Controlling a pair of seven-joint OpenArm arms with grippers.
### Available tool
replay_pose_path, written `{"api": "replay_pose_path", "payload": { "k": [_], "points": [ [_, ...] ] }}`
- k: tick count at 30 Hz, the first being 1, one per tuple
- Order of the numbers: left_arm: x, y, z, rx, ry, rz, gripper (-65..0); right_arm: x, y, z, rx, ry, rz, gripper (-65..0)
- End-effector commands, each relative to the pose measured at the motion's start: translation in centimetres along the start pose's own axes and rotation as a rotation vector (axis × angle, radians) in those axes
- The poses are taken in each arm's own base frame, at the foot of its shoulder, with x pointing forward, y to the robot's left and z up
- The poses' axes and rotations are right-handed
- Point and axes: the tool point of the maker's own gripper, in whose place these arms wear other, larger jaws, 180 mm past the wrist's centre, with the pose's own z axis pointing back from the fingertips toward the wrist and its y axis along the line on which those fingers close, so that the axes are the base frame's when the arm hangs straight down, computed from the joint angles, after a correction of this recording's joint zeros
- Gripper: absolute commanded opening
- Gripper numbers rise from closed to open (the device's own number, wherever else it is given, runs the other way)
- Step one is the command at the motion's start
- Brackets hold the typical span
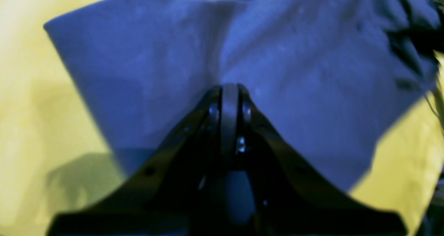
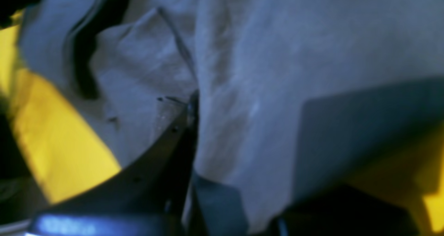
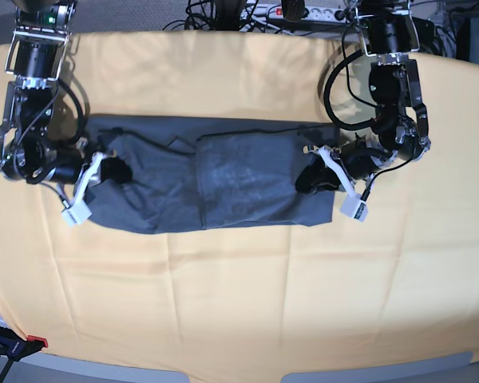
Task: Fold the T-shirt properly
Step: 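Lift the strip end with the right gripper and fold it over the stack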
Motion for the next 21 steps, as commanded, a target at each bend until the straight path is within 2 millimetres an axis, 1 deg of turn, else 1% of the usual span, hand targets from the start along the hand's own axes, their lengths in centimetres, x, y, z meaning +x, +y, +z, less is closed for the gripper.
{"api": "replay_pose_path", "payload": {
  "k": [1, 4, 6, 9, 10, 11, 12, 14, 15, 17, 21],
  "points": [
    [1.9, 0.1, 0.6, -0.01, -0.047, -0.019, -65.0, 2.7, -1.5, 1.9, -0.053, -0.066, 0.027, -65.0],
    [2.6, 0.2, 1.7, -0.04, -0.061, 0.005, -65.0, 4.3, -3.6, 4.3, -0.124, -0.095, 0.019, -65.0],
    [3.6, 0.4, 2.6, -0.057, -0.092, 0.03, -64.8, 4.8, -5.0, 5.9, -0.177, -0.09, 0.022, -65.0],
    [5.5, 1.8, 4.4, -0.036, -0.172, 0.065, -56.8, 5.4, -6.3, 7.8, -0.225, -0.082, 0.009, -65.0],
    [5.9, 2.4, 5.0, -0.022, -0.197, 0.075, -55.4, 5.6, -6.3, 8.3, -0.226, -0.09, 0.0, -65.0],
    [6.2, 3.0, 5.6, -0.005, -0.219, 0.085, -55.0, 6.0, -5.9, 8.6, -0.207, -0.101, -0.003, -65.0],
    [6.3, 3.5, 6.2, 0.013, -0.233, 0.093, -55.0, 6.3, -5.1, 8.6, -0.174, -0.105, -0.003, -65.0],
    [6.2, 4.3, 6.9, 0.039, -0.247, 0.106, -55.0, 6.9, -2.4, 8.6, -0.067, -0.118, 0.015, -65.0],
    [6.0, 4.5, 7.1, 0.044, -0.249, 0.111, -55.0, 7.4, -0.6, 8.6, 0.012, -0.134, 0.025, -65.0],
    [5.4, 4.5, 7.1, 0.047, -0.239, 0.119, -55.0, 9.4, 3.3, 9.0, 0.169, -0.238, 0.087, -65.0],
    [4.0, 4.0, 6.9, 0.033, -0.213, 0.101, -55.0, 10.7, 7.6, 8.0, 0.261, -0.313, 0.18, -65.0]
  ]
}}
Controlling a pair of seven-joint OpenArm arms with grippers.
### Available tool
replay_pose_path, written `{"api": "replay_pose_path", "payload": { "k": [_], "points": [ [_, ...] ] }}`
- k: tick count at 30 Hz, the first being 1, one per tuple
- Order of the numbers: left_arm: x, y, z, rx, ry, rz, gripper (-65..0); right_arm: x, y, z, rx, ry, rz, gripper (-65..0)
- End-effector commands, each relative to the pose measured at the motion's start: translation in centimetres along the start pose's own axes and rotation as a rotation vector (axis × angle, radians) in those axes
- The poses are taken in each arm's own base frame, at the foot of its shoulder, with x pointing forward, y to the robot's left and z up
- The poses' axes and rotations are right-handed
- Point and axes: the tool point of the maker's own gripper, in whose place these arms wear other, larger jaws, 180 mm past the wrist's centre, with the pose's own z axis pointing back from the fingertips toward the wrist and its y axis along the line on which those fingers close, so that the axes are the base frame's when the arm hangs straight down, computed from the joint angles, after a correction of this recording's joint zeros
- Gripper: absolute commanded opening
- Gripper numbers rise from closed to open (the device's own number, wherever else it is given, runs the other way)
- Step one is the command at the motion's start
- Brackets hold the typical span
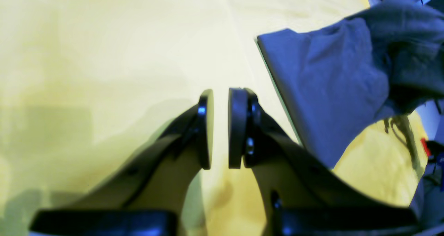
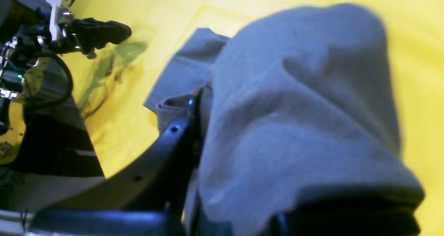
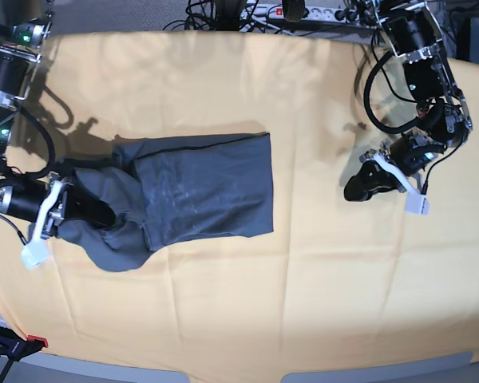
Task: Fold the T-shirt properly
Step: 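Lift the strip end with the right gripper and fold it over the stack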
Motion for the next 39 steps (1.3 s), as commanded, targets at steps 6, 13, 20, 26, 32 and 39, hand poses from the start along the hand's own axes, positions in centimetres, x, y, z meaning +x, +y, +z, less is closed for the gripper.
{"api": "replay_pose_path", "payload": {
  "k": [6, 13, 20, 26, 32, 39],
  "points": [
    [0.0, -0.4, 0.6, -0.015, -0.015, -0.02, -55.0, 2.1, 6.1, -4.7, 0.205, -0.124, 0.054, -65.0],
    [0.3, 0.1, 1.0, -0.002, -0.006, -0.036, -55.0, -0.4, 11.5, -10.5, 0.346, -0.018, 0.099, -65.0],
    [0.7, 0.3, 1.4, -0.001, -0.009, -0.045, -55.0, -2.1, 12.9, -15.5, 0.243, 0.062, 0.221, -54.3],
    [0.8, 0.2, 1.4, -0.006, -0.015, -0.043, -55.0, -1.6, 18.5, -18.1, 0.378, 0.044, 0.307, -15.6],
    [0.9, 0.2, 1.5, -0.008, -0.017, -0.043, -55.0, 0.5, 20.6, -18.9, 0.416, 0.061, 0.434, -15.7],
    [1.7, 1.5, 2.8, 0.029, 0.007, -0.09, -55.0, 5.6, 14.9, -16.3, 0.229, 0.098, 0.501, -33.3]
  ]
}}
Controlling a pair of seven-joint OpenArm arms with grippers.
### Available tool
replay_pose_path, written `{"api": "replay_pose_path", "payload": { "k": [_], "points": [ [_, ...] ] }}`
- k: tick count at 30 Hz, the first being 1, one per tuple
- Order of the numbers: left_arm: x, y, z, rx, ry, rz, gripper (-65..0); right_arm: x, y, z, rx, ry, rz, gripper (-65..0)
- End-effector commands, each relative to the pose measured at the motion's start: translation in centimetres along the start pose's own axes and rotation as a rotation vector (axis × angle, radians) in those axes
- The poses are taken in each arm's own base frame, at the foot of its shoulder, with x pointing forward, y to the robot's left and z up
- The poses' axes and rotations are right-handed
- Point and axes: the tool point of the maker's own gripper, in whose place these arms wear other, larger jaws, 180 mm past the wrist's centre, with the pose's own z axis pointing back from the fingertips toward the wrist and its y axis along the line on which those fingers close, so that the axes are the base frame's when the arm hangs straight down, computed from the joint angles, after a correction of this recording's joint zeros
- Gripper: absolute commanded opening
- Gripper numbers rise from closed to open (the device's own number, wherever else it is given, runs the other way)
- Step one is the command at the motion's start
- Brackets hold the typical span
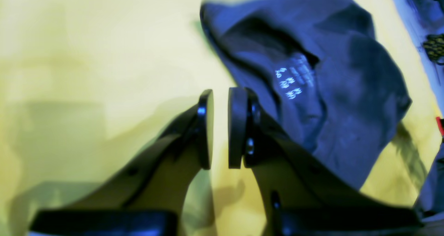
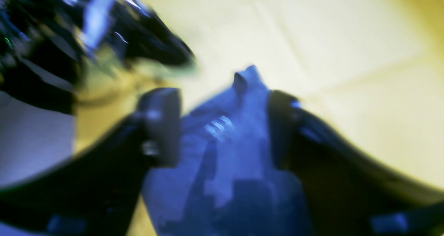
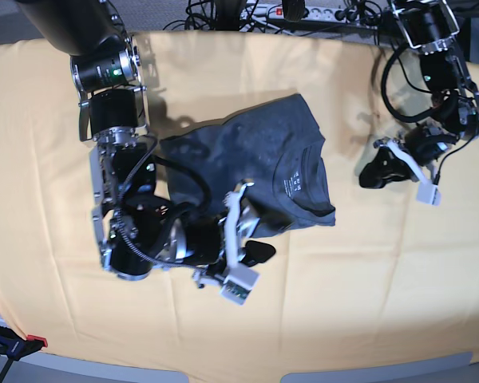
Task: Fold the T-shirt properly
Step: 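Lift the strip end with the right gripper and fold it over the stack, then grasp the folded bundle with both grippers and square it up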
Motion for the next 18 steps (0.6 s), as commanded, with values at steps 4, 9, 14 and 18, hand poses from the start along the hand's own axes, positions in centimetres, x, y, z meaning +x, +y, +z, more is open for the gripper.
{"api": "replay_pose_path", "payload": {
  "k": [4, 9, 14, 18],
  "points": [
    [2.9, -0.2, 1.3, -0.029, -0.059, -0.043, -65.0, 1.1, -2.8, 3.2, -0.081, -0.082, -0.002, -65.0],
    [4.3, -4.3, 2.2, -0.268, -0.109, -0.009, -65.0, -1.1, -5.9, 3.6, -0.237, -0.107, -0.014, -65.0],
    [3.3, -8.3, 1.4, -0.419, -0.032, -0.068, -65.0, -4.0, -8.7, 1.5, -0.288, -0.029, -0.038, -65.0],
    [0.8, -12.4, -0.1, -0.495, 0.103, -0.19, -65.0, -6.0, -10.2, 0.0, -0.287, 0.075, -0.053, -65.0]
  ]
}}
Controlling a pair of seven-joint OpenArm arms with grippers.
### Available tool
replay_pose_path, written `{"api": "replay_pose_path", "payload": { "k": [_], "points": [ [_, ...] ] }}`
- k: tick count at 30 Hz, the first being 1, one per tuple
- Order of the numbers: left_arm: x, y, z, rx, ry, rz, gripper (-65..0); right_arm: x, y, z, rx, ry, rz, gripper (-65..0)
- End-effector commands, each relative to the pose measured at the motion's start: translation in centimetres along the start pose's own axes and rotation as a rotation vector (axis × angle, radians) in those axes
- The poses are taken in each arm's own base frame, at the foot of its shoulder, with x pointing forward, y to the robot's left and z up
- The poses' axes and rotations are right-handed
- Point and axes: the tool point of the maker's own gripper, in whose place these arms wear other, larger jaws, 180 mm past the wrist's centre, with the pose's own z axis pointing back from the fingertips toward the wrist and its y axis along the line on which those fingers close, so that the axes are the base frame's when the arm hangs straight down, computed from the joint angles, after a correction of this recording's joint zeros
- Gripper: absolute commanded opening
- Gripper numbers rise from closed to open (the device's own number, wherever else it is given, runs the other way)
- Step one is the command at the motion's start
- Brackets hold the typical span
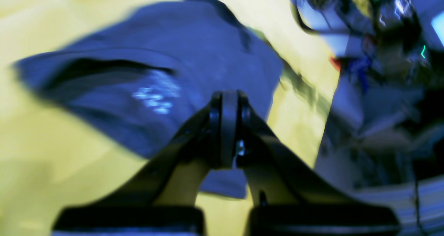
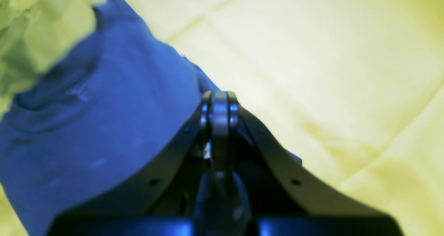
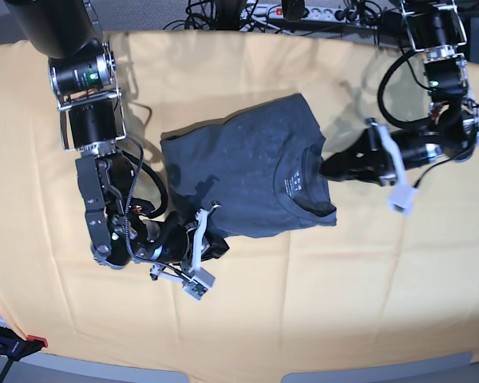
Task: Fold the T-shirt properly
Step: 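Grasp the folded bundle with both grippers and square it up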
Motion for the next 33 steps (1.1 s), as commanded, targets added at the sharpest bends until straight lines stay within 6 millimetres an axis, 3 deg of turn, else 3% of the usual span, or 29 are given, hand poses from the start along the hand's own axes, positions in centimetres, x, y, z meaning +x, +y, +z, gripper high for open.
{"api": "replay_pose_path", "payload": {
  "k": [1, 4, 7, 12, 20, 23, 27, 33],
  "points": [
    [0.8, -0.9, -0.4, -0.015, 0.017, -0.07, -65.0, 2.8, -0.8, 0.6, -0.01, -0.066, 0.026, -65.0],
    [-1.3, -2.5, -2.8, -0.027, 0.157, -0.164, -65.0, 2.4, -2.0, 0.0, -0.046, -0.023, 0.058, -65.0],
    [-3.7, -3.0, -4.8, -0.015, 0.266, -0.229, -65.0, 0.6, -2.9, -0.7, -0.079, 0.052, 0.048, -65.0],
    [-6.9, -1.1, -6.8, 0.088, 0.391, -0.333, -65.0, -3.3, -2.5, -2.1, -0.035, 0.154, 0.031, -65.0],
    [-10.2, 3.2, -7.2, 0.271, 0.504, -0.372, -65.0, -5.8, -3.4, -0.5, -0.016, 0.218, -0.008, -65.0],
    [-9.5, 5.7, -5.7, 0.371, 0.537, -0.4, -65.0, -6.8, -3.0, 0.2, 0.029, 0.251, -0.065, -65.0],
    [-5.7, 8.5, -4.1, 0.497, 0.489, -0.481, -65.0, -7.5, -1.9, 0.8, 0.098, 0.226, -0.14, -65.0],
    [-1.5, 11.4, -4.4, 0.535, 0.3, -0.558, -65.0, -9.1, 1.7, 1.9, 0.216, 0.24, -0.181, -65.0]
  ]
}}
